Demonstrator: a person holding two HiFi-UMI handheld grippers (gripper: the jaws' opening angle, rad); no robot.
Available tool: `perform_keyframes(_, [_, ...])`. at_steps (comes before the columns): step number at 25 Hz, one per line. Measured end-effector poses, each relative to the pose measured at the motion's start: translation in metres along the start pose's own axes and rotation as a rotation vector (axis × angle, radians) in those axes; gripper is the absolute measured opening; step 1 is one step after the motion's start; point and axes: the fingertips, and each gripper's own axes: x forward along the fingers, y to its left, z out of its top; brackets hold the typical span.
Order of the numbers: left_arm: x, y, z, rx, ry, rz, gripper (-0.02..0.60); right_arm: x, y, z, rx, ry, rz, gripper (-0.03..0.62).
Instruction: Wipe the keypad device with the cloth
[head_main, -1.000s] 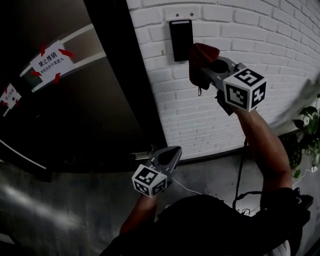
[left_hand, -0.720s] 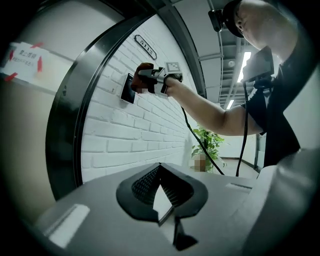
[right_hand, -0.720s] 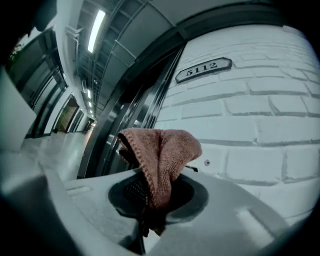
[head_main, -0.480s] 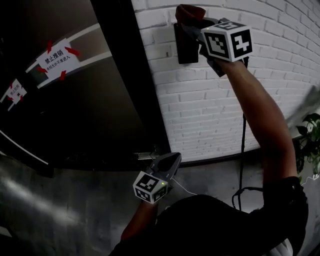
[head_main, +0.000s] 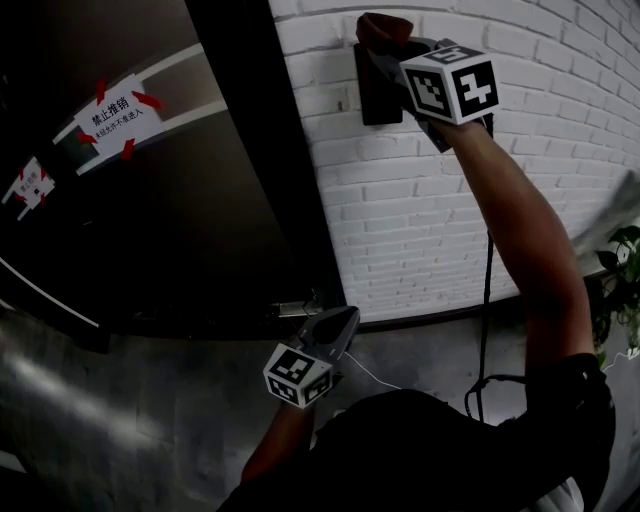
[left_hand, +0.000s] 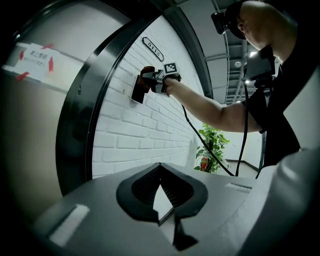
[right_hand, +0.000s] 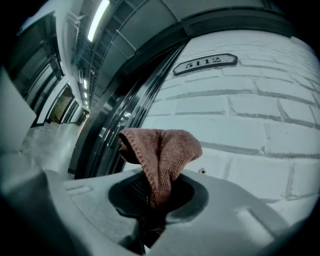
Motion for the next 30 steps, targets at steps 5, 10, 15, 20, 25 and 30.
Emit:
perform_keyframes(5, [-0.001,0.0,0.0,-0.007,0.001,-0.01,0.017,-0.001,0.005,-0.015,0.004,0.022,0.006,0.046])
perform_keyframes(10, [0.0,-0.004,-0.001,-0.011,0.003,-0.024,0.017,-0.002,0.01,-0.03,0.011,0.043,0.012,0.046])
perform_keyframes(15, [0.0,-0.009,-0.005,-0.029,0.022,-0.036,0.017,-0.004,0.014,-0.047,0.025,0.065,0.017,0.046])
perform_keyframes(20, [-0.001,-0.01,-0.005,-0.019,0.016,-0.034,0.017,-0.006,0.019,-0.063,0.034,0.087,0.022,0.046])
perform_keyframes(25, [-0.002,-0.012,-0.004,-0.014,0.016,-0.032,0.017,-0.007,0.024,-0.079,0.047,0.109,0.031,0.046])
perform_keyframes(30, [-0.003,-0.014,-0.005,-0.009,0.021,-0.031,0.017,-0.009,0.027,-0.091,0.062,0.12,0.037,0.046])
